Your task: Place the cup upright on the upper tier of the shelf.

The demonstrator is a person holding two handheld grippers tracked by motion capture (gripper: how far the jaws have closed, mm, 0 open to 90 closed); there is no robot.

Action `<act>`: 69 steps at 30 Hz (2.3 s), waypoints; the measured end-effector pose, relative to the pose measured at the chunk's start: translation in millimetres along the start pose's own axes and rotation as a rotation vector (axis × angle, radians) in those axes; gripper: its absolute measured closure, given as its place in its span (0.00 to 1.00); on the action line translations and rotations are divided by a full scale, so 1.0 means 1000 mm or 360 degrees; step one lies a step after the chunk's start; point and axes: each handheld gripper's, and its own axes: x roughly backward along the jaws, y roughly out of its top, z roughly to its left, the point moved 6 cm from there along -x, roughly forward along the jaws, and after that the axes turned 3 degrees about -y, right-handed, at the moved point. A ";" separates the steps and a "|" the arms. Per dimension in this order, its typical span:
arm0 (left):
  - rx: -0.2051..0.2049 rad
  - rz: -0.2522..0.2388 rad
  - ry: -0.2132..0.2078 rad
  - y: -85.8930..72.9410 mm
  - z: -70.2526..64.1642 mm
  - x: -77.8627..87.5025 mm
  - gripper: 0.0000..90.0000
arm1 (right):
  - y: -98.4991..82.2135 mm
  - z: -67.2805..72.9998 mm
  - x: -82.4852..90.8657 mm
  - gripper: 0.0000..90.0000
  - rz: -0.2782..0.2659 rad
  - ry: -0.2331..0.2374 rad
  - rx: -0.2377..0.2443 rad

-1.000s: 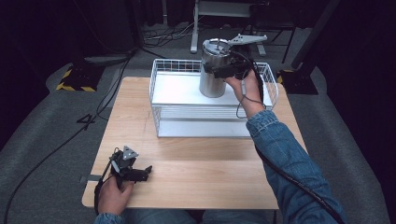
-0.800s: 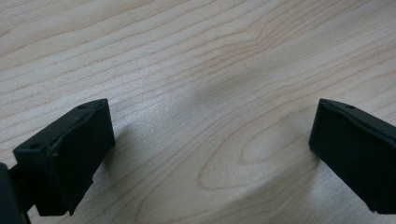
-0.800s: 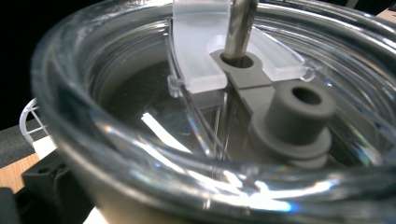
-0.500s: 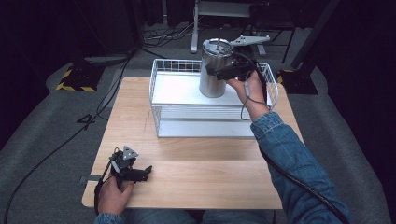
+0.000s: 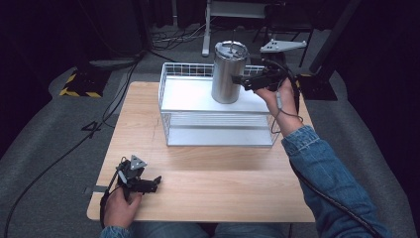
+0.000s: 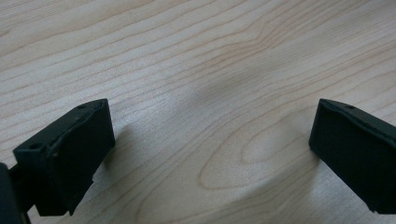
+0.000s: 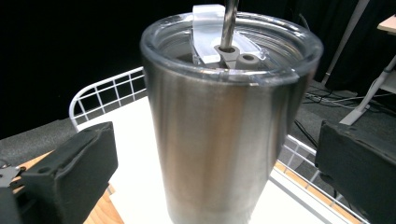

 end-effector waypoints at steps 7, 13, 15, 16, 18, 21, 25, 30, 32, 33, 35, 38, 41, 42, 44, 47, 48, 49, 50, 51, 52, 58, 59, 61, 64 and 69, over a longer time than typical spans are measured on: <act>0.0000 0.0000 0.0000 0.000 0.000 0.000 0.01 | -0.004 0.002 0.022 0.00 -0.0019 0.0013 0.0013; -0.0001 0.0000 0.0000 0.000 0.000 0.000 0.01 | -0.010 0.003 0.042 0.00 -0.0045 0.0021 0.0021; -0.0001 0.0001 0.0000 0.000 0.000 0.000 0.01 | -0.012 0.003 0.049 0.00 -0.0052 0.0022 0.0021; -0.0002 0.0001 0.0000 0.000 0.000 0.000 0.01 | -0.013 0.003 0.052 0.00 -0.0054 0.0019 0.0020; -0.0002 0.0001 0.0000 0.000 0.000 0.000 0.01 | -0.015 0.002 0.058 0.00 -0.0063 0.0017 0.0021; -0.0002 0.0001 0.0000 0.000 0.000 0.000 0.01 | -0.019 0.001 0.066 0.00 -0.0063 0.0016 0.0022; -0.0006 0.0001 0.0002 0.000 0.000 0.000 0.01 | -0.027 0.002 0.075 0.00 -0.0048 0.0011 0.0032; -0.0006 0.0001 0.0002 0.000 0.000 0.000 0.01 | -0.039 0.002 0.083 0.00 -0.0022 0.0009 0.0036; -0.0003 0.0000 0.0003 0.000 0.000 0.000 0.01 | -0.044 0.002 0.087 0.00 -0.0016 0.0001 0.0043; 0.0003 -0.0001 0.0003 0.000 0.000 0.000 0.01 | -0.047 0.002 0.089 0.00 -0.0007 -0.0006 0.0047; 0.0005 -0.0005 0.0006 0.000 0.000 0.000 0.01 | -0.052 0.003 0.092 0.00 0.0000 -0.0015 0.0056; 0.0006 -0.0003 0.0009 0.001 0.001 0.000 0.01 | -0.060 0.003 0.097 0.00 0.0019 -0.0022 0.0058; 0.0006 -0.0004 0.0010 0.001 0.001 -0.001 0.01 | -0.068 0.002 0.103 0.00 0.0034 -0.0034 0.0058; 0.0008 -0.0004 0.0011 0.001 0.001 -0.001 0.01 | -0.071 0.002 0.104 0.00 0.0038 -0.0037 0.0060; 0.0010 -0.0005 0.0012 0.001 0.001 -0.001 0.01 | -0.077 0.001 0.108 0.00 0.0047 -0.0059 0.0056; 0.0010 -0.0005 0.0012 0.001 0.001 -0.001 0.01 | -0.086 0.000 0.113 0.00 0.0066 -0.0074 0.0039; 0.0010 -0.0004 0.0012 0.001 0.001 -0.001 0.01 | -0.090 -0.001 0.115 0.00 0.0072 -0.0079 0.0035; 0.0010 -0.0005 0.0012 0.001 0.001 -0.001 0.01 | -0.094 -0.001 0.116 0.00 0.0081 -0.0080 0.0034; 0.0010 -0.0005 0.0012 0.001 0.001 -0.001 0.01 | -0.097 -0.001 0.117 0.00 0.0091 -0.0081 0.0029; 0.0011 -0.0005 0.0012 0.001 0.001 -0.001 0.01 | -0.101 -0.002 0.118 0.00 0.0100 -0.0084 0.0032; 0.0011 -0.0005 0.0012 0.001 0.001 -0.001 0.01 | -0.105 -0.002 0.119 0.00 0.0110 -0.0089 0.0033; 0.0011 -0.0005 0.0012 0.001 0.001 -0.001 0.01 | -0.129 -0.004 0.123 0.00 0.0173 -0.0104 0.0017; 0.0011 -0.0005 0.0012 0.001 0.001 -0.001 0.01 | -0.133 -0.005 0.123 0.00 0.0181 -0.0106 0.0023; 0.0010 -0.0005 0.0012 0.001 0.001 -0.001 0.01 | -0.141 -0.004 0.123 0.00 0.0198 -0.0100 0.0013; 0.0011 -0.0005 0.0012 0.001 0.001 -0.001 0.01 | -0.154 -0.004 0.121 0.00 0.0221 -0.0111 0.0016; 0.0011 -0.0005 0.0012 0.001 0.001 -0.001 0.01 | -0.174 -0.004 0.118 0.00 0.0256 -0.0109 -0.0025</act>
